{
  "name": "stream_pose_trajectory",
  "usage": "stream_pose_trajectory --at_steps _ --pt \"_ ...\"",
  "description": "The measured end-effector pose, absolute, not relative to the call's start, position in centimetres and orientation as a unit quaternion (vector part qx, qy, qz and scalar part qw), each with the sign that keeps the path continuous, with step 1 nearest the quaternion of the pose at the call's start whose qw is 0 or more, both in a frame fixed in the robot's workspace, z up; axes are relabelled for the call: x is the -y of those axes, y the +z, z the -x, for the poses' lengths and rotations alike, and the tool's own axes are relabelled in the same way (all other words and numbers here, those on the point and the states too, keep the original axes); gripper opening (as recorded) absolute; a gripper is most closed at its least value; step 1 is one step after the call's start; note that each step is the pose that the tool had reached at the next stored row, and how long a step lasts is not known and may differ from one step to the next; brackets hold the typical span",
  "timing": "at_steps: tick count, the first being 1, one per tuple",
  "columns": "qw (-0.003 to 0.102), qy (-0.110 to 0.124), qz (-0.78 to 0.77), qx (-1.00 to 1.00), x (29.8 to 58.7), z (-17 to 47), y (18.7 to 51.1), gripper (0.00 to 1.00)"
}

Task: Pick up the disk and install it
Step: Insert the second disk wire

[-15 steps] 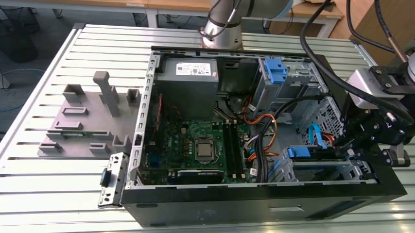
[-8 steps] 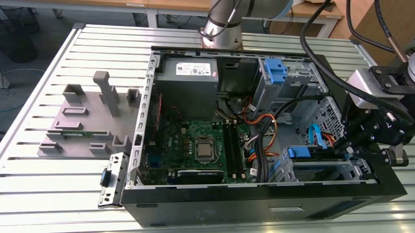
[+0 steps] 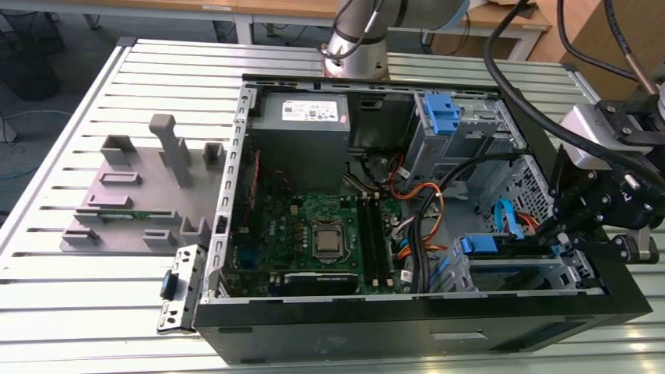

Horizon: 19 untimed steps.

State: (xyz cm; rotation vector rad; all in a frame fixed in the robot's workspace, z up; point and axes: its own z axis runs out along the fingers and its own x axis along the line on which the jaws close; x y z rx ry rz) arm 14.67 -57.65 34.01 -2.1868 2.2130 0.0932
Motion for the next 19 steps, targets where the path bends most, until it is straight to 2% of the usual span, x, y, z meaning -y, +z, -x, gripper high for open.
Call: stream_pose_trajectory --at_steps 19 --pt "0.014 0.030 0.703 -0.711 57.10 -13.92 33.61 0.16"
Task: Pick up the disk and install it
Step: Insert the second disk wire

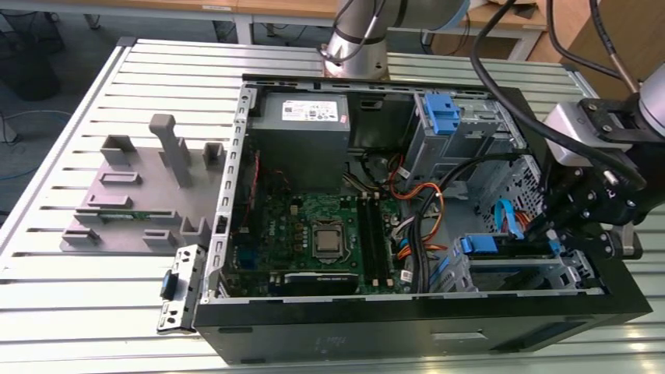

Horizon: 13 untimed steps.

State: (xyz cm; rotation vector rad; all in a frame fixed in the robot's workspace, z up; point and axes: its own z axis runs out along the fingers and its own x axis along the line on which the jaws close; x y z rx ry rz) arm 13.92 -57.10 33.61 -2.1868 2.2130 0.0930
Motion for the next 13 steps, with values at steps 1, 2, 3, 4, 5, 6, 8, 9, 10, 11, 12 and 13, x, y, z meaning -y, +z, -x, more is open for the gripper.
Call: stream_pose_trajectory --at_steps 1,2,3,4,5,6,8,9,10,11,12,13 --pt "0.014 0.030 0.703 -0.711 57.09 -13.92 33.57 0.16" --pt "0.014 0.030 0.703 -0.711 57.09 -13.91 33.52 0.16" --pt "0.014 0.030 0.702 -0.711 57.09 -13.90 33.48 0.16" --pt "0.014 0.030 0.702 -0.711 57.09 -13.90 33.43 0.16" --pt "0.014 0.030 0.702 -0.711 57.08 -13.89 33.37 0.16" --pt "0.014 0.030 0.702 -0.711 57.08 -13.89 33.31 0.16" --pt "0.014 0.030 0.702 -0.711 57.08 -13.89 33.17 0.16" --pt "0.014 0.030 0.702 -0.711 57.08 -13.89 33.14 0.16" --pt "0.014 0.030 0.702 -0.711 57.08 -13.89 33.14 0.16" --pt "0.014 0.030 0.702 -0.711 57.08 -13.89 33.14 0.16" --pt "0.014 0.030 0.702 -0.711 57.08 -13.89 33.14 0.16" --pt "0.014 0.030 0.702 -0.711 57.08 -13.89 33.11 0.16"
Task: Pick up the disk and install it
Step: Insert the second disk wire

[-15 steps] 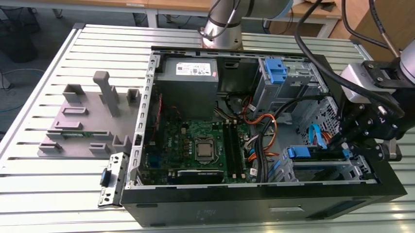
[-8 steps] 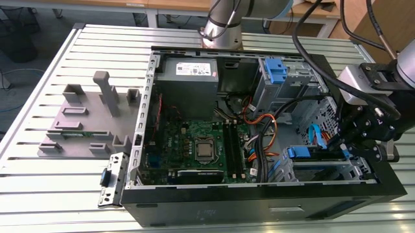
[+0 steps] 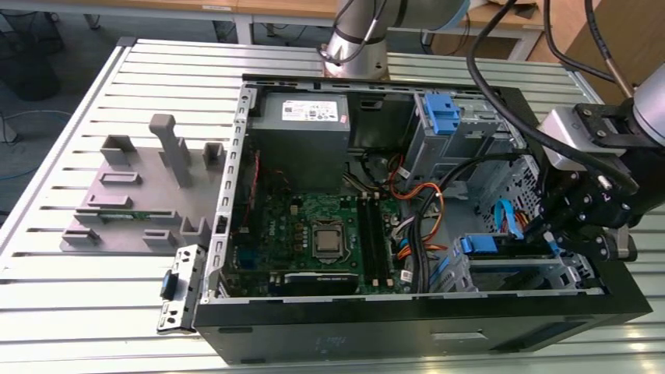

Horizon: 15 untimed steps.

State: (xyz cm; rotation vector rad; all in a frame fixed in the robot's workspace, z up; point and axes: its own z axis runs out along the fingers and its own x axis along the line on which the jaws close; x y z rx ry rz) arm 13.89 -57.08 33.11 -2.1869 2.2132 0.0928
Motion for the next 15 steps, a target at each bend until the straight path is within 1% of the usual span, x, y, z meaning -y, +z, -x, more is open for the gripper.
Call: stream_pose_trajectory --at_steps 13,14,15 --pt "0.015 0.030 0.702 -0.711 57.08 -13.88 32.68 0.17" --pt "0.015 0.030 0.702 -0.711 57.08 -13.89 32.70 0.24" --pt "0.014 0.030 0.702 -0.711 57.09 -13.89 32.74 0.24"
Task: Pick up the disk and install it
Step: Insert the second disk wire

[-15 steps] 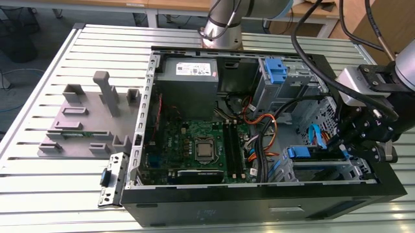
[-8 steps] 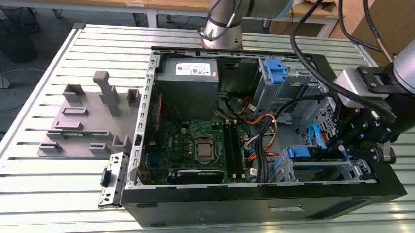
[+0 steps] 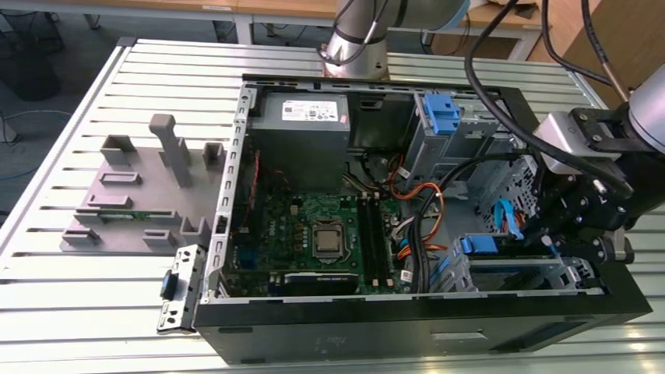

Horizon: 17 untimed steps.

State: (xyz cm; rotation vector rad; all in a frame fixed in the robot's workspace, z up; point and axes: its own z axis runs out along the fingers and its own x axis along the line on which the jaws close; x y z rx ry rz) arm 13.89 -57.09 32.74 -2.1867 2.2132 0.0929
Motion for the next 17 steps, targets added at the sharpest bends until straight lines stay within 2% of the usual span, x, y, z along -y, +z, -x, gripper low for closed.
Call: stream_pose_trajectory --at_steps 10,17 --pt "0.014 0.030 0.702 -0.711 57.1 -13.9 35.2 0.24" --pt "0.014 0.030 0.702 -0.711 57.1 -13.9 35.2 0.24"
